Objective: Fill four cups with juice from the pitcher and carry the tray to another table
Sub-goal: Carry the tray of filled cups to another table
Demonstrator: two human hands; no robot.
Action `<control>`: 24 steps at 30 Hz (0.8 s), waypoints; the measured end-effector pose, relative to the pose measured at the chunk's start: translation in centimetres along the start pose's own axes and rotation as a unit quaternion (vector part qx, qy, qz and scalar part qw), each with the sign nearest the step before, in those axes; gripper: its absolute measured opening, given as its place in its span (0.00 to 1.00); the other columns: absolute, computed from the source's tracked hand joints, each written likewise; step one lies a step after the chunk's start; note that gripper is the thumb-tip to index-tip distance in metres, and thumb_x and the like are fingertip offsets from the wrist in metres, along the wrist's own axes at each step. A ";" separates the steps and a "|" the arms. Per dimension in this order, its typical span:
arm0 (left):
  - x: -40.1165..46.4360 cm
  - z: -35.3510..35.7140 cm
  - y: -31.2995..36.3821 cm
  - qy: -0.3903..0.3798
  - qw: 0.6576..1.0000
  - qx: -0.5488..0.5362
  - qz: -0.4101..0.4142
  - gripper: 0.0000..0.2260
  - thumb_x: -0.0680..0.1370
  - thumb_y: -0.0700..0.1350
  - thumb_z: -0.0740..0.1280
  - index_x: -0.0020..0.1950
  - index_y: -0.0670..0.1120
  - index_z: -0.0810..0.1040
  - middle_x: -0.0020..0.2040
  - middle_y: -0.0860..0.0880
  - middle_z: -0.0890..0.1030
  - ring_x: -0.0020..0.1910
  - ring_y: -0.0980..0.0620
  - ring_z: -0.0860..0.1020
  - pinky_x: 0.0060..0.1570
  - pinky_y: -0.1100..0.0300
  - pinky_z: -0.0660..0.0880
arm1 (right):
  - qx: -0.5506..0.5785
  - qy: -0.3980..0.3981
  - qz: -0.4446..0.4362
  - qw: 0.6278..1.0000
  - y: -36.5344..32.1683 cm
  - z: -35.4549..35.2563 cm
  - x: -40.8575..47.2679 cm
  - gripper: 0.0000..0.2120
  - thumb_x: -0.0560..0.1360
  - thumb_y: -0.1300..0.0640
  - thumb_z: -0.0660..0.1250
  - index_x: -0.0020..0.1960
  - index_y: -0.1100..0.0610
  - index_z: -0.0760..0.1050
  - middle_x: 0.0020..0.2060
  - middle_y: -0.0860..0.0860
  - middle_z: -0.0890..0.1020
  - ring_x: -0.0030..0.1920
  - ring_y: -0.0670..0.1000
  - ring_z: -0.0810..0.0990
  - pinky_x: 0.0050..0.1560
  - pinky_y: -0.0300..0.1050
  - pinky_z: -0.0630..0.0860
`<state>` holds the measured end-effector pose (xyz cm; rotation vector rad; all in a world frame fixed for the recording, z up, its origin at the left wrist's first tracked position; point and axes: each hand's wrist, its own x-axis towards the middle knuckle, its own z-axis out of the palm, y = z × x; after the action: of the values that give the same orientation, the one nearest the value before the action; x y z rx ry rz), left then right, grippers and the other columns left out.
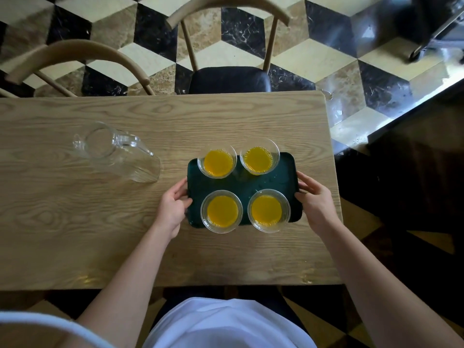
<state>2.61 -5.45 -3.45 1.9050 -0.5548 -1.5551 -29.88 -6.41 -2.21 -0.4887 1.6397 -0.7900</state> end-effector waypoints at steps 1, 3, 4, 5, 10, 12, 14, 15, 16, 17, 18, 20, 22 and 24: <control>-0.6 -0.2 0.5 -0.009 1.000 -0.007 0.006 0.29 0.81 0.27 0.58 0.77 0.51 0.69 0.67 0.50 0.77 0.65 0.45 0.78 0.55 0.47 0.80 | 0.002 -0.006 -0.008 1.000 -0.6 -0.4 -0.4 0.29 0.77 0.77 0.57 0.70 0.54 0.76 0.59 0.55 0.84 0.59 0.57 0.83 0.46 0.46 0.82; -1.8 -0.7 1.7 -0.025 0.999 -0.022 0.018 0.28 0.81 0.27 0.59 0.77 0.51 0.69 0.66 0.48 0.79 0.61 0.45 0.80 0.45 0.51 0.80 | -0.001 -0.020 -0.025 0.999 -1.8 -0.9 -1.3 0.29 0.76 0.77 0.58 0.69 0.54 0.76 0.58 0.56 0.84 0.59 0.58 0.83 0.51 0.51 0.82; -2.5 -0.9 2.3 -0.031 0.999 -0.024 0.025 0.28 0.81 0.27 0.59 0.77 0.50 0.69 0.64 0.48 0.79 0.59 0.45 0.81 0.43 0.52 0.80 | -0.006 -0.025 -0.035 0.999 -2.4 -1.1 -1.8 0.29 0.76 0.78 0.58 0.70 0.55 0.76 0.58 0.56 0.84 0.59 0.58 0.83 0.53 0.53 0.82; -3.2 -1.0 2.9 -0.037 0.998 -0.023 0.035 0.28 0.81 0.27 0.59 0.77 0.50 0.69 0.62 0.47 0.79 0.57 0.45 0.81 0.41 0.53 0.79 | -0.012 -0.026 -0.045 0.999 -3.1 -1.3 -2.3 0.29 0.75 0.78 0.59 0.70 0.55 0.75 0.57 0.56 0.85 0.59 0.57 0.83 0.54 0.54 0.82; -6.6 -1.8 6.2 -0.058 0.995 -0.028 0.076 0.27 0.81 0.28 0.59 0.78 0.46 0.67 0.58 0.43 0.78 0.53 0.45 0.80 0.44 0.48 0.79 | -0.027 -0.051 -0.092 0.994 -6.7 -2.1 -5.4 0.29 0.75 0.77 0.60 0.71 0.58 0.74 0.57 0.57 0.84 0.58 0.58 0.83 0.54 0.51 0.81; -7.8 -2.2 7.6 -0.067 0.993 -0.027 0.091 0.27 0.81 0.28 0.60 0.78 0.46 0.67 0.57 0.42 0.78 0.53 0.44 0.80 0.46 0.46 0.79 | -0.029 -0.066 -0.111 0.991 -8.2 -2.4 -6.8 0.28 0.75 0.78 0.59 0.71 0.59 0.74 0.56 0.58 0.85 0.57 0.58 0.84 0.52 0.49 0.81; -9.0 -2.5 9.1 -0.074 0.991 -0.028 0.107 0.26 0.81 0.28 0.59 0.78 0.45 0.67 0.58 0.39 0.78 0.53 0.43 0.80 0.46 0.47 0.79 | -0.026 -0.079 -0.124 0.989 -9.7 -2.7 -8.3 0.28 0.75 0.78 0.59 0.72 0.59 0.73 0.56 0.58 0.85 0.57 0.58 0.84 0.49 0.46 0.82; -9.6 -2.6 9.8 -0.078 0.990 -0.028 0.114 0.26 0.81 0.28 0.59 0.77 0.44 0.68 0.59 0.37 0.77 0.53 0.43 0.80 0.46 0.47 0.79 | -0.024 -0.084 -0.129 0.988 -10.4 -2.8 -8.8 0.28 0.76 0.78 0.60 0.72 0.59 0.73 0.56 0.59 0.85 0.56 0.59 0.84 0.47 0.45 0.82; -10.3 -2.8 10.5 -0.080 0.989 -0.031 0.122 0.26 0.81 0.28 0.59 0.77 0.44 0.68 0.61 0.35 0.77 0.53 0.42 0.79 0.46 0.47 0.79 | -0.021 -0.089 -0.136 0.987 -11.2 -3.0 -9.4 0.28 0.76 0.78 0.60 0.72 0.60 0.73 0.56 0.59 0.85 0.56 0.60 0.84 0.45 0.44 0.82; -11.0 -2.9 11.1 -0.084 0.987 -0.033 0.131 0.25 0.81 0.28 0.58 0.77 0.44 0.69 0.62 0.34 0.76 0.53 0.41 0.79 0.47 0.48 0.78 | -0.018 -0.092 -0.141 0.986 -12.0 -3.2 -10.0 0.28 0.75 0.78 0.60 0.71 0.60 0.73 0.56 0.59 0.85 0.56 0.60 0.84 0.43 0.43 0.83; -11.5 -3.2 11.8 -0.087 0.986 -0.038 0.140 0.25 0.81 0.28 0.58 0.76 0.44 0.69 0.61 0.33 0.76 0.53 0.41 0.79 0.46 0.48 0.78 | -0.015 -0.096 -0.146 0.985 -12.7 -3.3 -10.6 0.27 0.75 0.78 0.60 0.71 0.60 0.74 0.56 0.59 0.85 0.56 0.60 0.84 0.41 0.42 0.83; -12.6 -3.7 13.0 -0.093 0.983 -0.044 0.154 0.25 0.80 0.27 0.59 0.76 0.43 0.70 0.58 0.35 0.77 0.53 0.40 0.79 0.46 0.49 0.78 | -0.009 -0.105 -0.156 0.982 -14.1 -3.8 -11.5 0.27 0.75 0.78 0.60 0.70 0.60 0.74 0.55 0.59 0.85 0.56 0.60 0.84 0.42 0.43 0.83; -13.7 -4.1 14.4 -0.100 0.980 -0.048 0.167 0.24 0.80 0.27 0.59 0.75 0.43 0.72 0.55 0.37 0.78 0.52 0.41 0.80 0.44 0.50 0.80 | 0.001 -0.121 -0.167 0.978 -15.5 -4.1 -12.5 0.27 0.75 0.78 0.60 0.70 0.61 0.75 0.55 0.60 0.85 0.56 0.60 0.84 0.43 0.43 0.82; -14.9 -4.6 15.9 -0.110 0.975 -0.049 0.185 0.24 0.79 0.27 0.60 0.73 0.43 0.74 0.52 0.38 0.79 0.49 0.43 0.82 0.41 0.54 0.81 | 0.001 -0.131 -0.180 0.975 -17.0 -4.3 -13.5 0.26 0.74 0.79 0.60 0.68 0.61 0.76 0.56 0.62 0.84 0.58 0.62 0.83 0.47 0.47 0.82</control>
<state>4.73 -6.24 18.67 1.4644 -0.8588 -1.5202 -32.80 -7.70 19.70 -0.8673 1.3215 -0.9493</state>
